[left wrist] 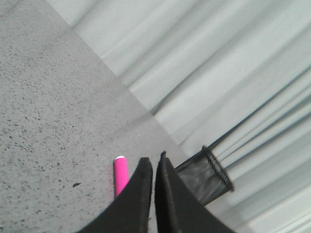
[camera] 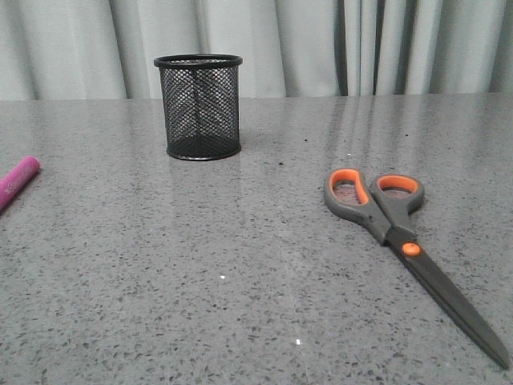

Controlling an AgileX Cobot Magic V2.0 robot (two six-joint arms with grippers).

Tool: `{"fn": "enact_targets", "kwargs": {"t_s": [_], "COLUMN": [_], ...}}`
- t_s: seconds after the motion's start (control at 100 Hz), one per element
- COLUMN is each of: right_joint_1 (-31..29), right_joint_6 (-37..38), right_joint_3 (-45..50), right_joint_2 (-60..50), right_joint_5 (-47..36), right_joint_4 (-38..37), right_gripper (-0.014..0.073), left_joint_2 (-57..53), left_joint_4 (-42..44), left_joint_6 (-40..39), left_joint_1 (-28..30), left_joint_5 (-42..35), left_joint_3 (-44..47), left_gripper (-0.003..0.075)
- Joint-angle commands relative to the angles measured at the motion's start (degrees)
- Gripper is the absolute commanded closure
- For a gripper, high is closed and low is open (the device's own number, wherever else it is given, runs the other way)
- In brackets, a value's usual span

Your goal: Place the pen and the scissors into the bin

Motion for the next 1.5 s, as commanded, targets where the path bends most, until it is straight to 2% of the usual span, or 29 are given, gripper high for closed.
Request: {"fn": "enact_targets", "kwargs": {"t_s": [0.0,0.09,0.14,0.21,0.26,0.31,0.36,0.45,0.5,0.62,0.79,1.03,1.13,1.22,1.33,1.49], "right_joint_1": [-0.43,-0.43,-0.43,-0.05,0.20,0.45,0.94,1.65,2.34,3.44,4.38,5.41,5.41,5.41,5.41,5.41], "right_joint_6": [1.35,5.55,5.77,6.53,6.53,6.53,6.53,6.53,6.53,5.79,5.64,5.64,5.64,5.64,5.64,5.64], "right_joint_3": [0.75,0.67,0.43,-2.01,-4.36,-6.76,-9.10,-13.72,-16.41,-22.01,-24.87,-25.21,-25.21,-25.21,-25.21,-25.21], "right_joint_2": [-0.97,-0.97,-0.75,-0.34,0.26,1.54,3.32,7.42,10.62,17.76,25.31,27.40,27.40,27.40,27.40,27.40], "right_joint_5": [-8.57,-11.15,-10.63,-4.37,0.01,2.85,3.95,7.07,10.08,16.39,16.32,15.96,15.96,15.96,15.96,16.06], "right_joint_4": [1.58,1.58,2.00,2.00,0.83,-1.57,-4.59,-9.22,-10.94,-12.52,-12.41,-12.07,-12.07,-12.07,-12.07,-11.95], "right_gripper": [0.0662,0.0662,0.0662,0.0650,0.0610,0.0531,0.0442,0.0295,0.0258,0.0256,0.0256,0.0256,0.0256,0.0256,0.0256,0.0256], "left_joint_2": [-1.82,-1.82,-1.82,-0.77,0.95,3.56,7.07,15.44,20.79,35.12,54.39,74.34,80.39,84.57,88.17,91.06], "left_joint_4": [-5.58,-5.72,-3.74,0.43,3.72,7.42,10.31,16.31,19.73,25.52,28.93,44.04,47.91,48.03,49.20,56.61], "left_joint_6": [-0.29,0.26,1.84,4.82,6.45,6.46,6.46,6.68,6.84,6.84,5.04,-7.05,-8.96,-9.22,-9.56,-13.53], "left_joint_1": [0.10,0.10,0.10,0.10,0.10,0.10,0.10,0.10,0.10,0.10,0.10,-3.00,-5.34,-7.35,-9.09,-9.37], "left_joint_5": [-3.42,-2.25,0.50,5.35,7.94,9.62,11.02,14.86,18.65,28.21,38.27,49.23,53.02,53.96,53.73,54.66], "left_joint_3": [2.36,1.86,0.62,-2.42,-4.91,-7.86,-10.63,-16.69,-20.52,-30.82,-45.71,-63.79,-68.40,-70.81,-71.84,-71.97], "left_gripper": [0.0739,0.0736,0.0706,0.0601,0.0490,0.0405,0.0360,0.0379,0.0400,0.0460,0.0470,0.0470,0.0470,0.0470,0.0470,0.0470]}}
